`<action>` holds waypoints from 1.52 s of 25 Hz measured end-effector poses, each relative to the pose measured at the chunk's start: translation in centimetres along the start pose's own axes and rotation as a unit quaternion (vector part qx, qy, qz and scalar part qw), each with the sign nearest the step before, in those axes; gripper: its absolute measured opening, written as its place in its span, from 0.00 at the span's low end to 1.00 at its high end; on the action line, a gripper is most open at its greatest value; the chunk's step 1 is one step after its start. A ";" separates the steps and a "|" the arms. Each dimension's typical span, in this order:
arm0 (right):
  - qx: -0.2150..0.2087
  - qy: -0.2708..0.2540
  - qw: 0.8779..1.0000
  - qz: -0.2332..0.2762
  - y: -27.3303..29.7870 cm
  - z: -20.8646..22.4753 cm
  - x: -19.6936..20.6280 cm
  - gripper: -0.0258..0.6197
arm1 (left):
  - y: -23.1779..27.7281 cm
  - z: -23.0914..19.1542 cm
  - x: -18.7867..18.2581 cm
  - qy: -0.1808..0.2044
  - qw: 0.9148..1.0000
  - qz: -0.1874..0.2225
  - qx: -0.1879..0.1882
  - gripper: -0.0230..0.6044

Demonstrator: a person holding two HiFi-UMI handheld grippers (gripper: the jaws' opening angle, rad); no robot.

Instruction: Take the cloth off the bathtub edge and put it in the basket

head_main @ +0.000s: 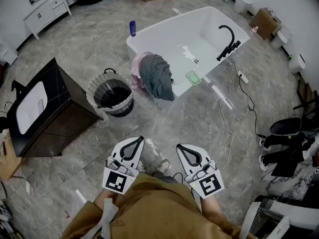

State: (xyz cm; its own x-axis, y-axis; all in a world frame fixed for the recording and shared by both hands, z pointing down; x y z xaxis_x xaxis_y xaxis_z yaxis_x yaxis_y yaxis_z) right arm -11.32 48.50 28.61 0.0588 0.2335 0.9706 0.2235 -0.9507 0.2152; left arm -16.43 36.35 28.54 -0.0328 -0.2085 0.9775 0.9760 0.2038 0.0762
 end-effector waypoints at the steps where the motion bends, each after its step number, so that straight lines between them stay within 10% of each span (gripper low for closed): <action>1: -0.002 0.000 1.000 0.001 -0.1 0.0 0.0 0.05 | 0.1 0.1 0.1 -0.009 1.000 -0.003 -0.004 0.05; 17: 0.004 -0.081 0.996 -0.028 -2.7 4.8 2.0 0.05 | 3.7 3.2 -0.3 -0.015 0.998 -0.031 -0.060 0.05; 24: -0.010 -0.080 0.996 -0.032 -3.2 6.3 2.7 0.05 | 5.2 3.1 -1.5 0.043 0.997 -0.022 -0.064 0.05; 38: -0.004 -0.071 0.996 -0.048 2.6 10.4 3.0 0.05 | 11.1 -2.5 1.6 -0.027 0.998 -0.018 -0.055 0.05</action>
State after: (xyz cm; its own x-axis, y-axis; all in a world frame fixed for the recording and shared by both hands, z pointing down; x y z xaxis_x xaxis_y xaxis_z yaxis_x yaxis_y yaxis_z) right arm -0.43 48.82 30.92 0.1746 0.3487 0.9208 0.2278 -0.9241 0.3068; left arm -5.06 35.88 30.50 -0.0762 -0.1610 0.9840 0.9917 0.0901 0.0915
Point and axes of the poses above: the fingertips, and each gripper's own axes: y forward along the fingers, z to its right, x out of its underside, the point moved 2 cm from there along -y, backward along the fingers, and after that the axes turned 2 degrees about x, right-handed, at the moved point
